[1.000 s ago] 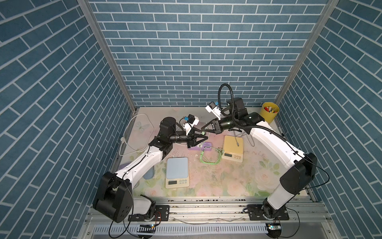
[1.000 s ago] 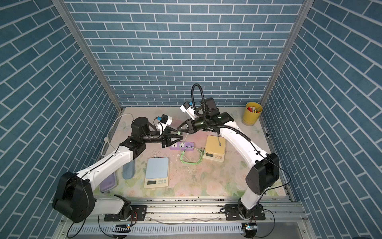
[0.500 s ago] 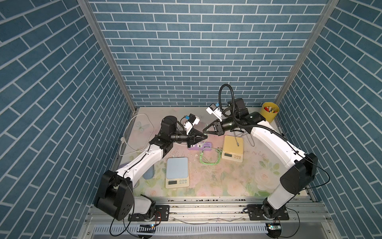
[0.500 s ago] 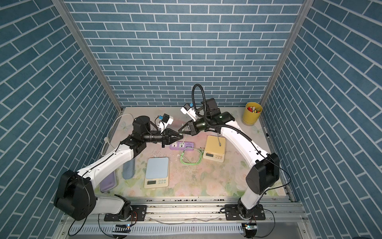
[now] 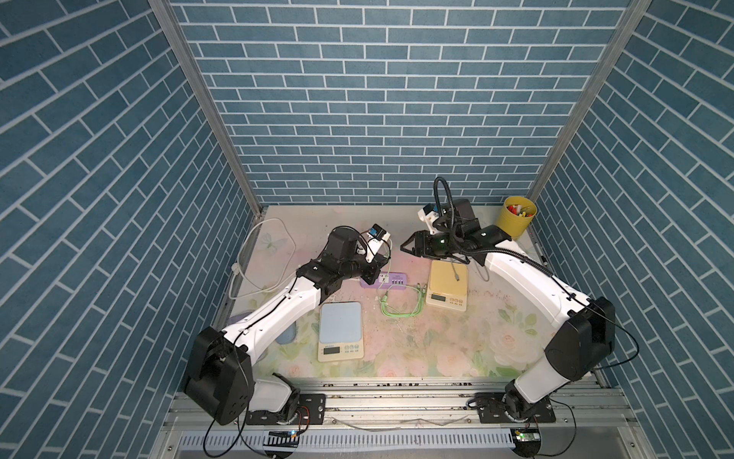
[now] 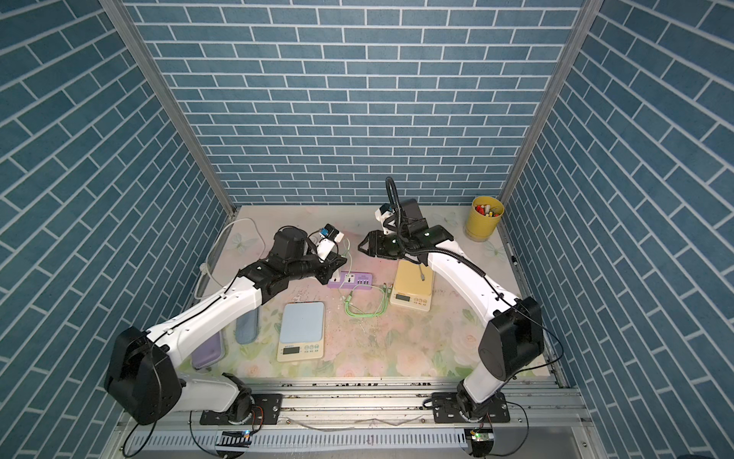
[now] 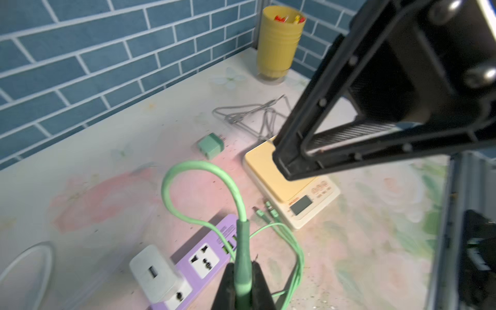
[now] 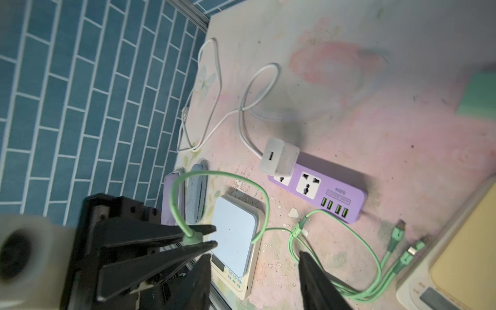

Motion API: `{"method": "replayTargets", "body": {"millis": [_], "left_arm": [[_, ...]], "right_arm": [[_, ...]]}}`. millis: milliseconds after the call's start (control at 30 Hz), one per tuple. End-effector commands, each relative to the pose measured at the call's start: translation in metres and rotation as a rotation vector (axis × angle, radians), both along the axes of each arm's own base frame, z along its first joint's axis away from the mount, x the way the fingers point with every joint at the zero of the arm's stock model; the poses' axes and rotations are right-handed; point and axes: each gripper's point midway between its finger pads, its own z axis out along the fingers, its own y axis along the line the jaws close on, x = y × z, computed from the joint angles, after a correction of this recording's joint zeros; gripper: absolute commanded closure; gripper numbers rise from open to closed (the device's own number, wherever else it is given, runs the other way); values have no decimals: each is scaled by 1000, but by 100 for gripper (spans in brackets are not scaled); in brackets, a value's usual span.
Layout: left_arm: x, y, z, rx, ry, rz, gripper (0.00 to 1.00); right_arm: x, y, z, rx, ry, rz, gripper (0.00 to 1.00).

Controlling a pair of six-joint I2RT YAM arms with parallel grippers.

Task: Charge the electronic scale
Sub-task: Adjust the charging cable at the center of the board.

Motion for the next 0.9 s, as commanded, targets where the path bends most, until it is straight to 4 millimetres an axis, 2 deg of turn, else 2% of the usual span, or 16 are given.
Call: {"method": "replayTargets", "body": {"millis": [0,167,233,367,533,733,800,833,867], "left_arm": [[13,21,-6,179,-97,128,100],[15,22,-7,199,-114,133,100],[14,21,-7,195,-113,125,100],[10,17,-5,172,-119,97,100],[4,14,-1,140,-143,66,100],[4,16,-4,151,-144,70,100],[5,16,-6,158,-144,75,100],[6,17,-6,162,-145,79,100],[6,17,-7,163,-146,79,100]], "right_arm": [[0,16,7,52,25,-79,46],[-7,45,15,106,34,-17,46],[-6,50,18,116,29,-9,46],[0,60,7,114,53,3,49],[8,72,3,142,73,13,53],[9,84,2,165,100,42,82],[6,86,0,165,109,54,96],[4,88,1,167,110,64,100],[2,90,0,167,109,77,100]]}}
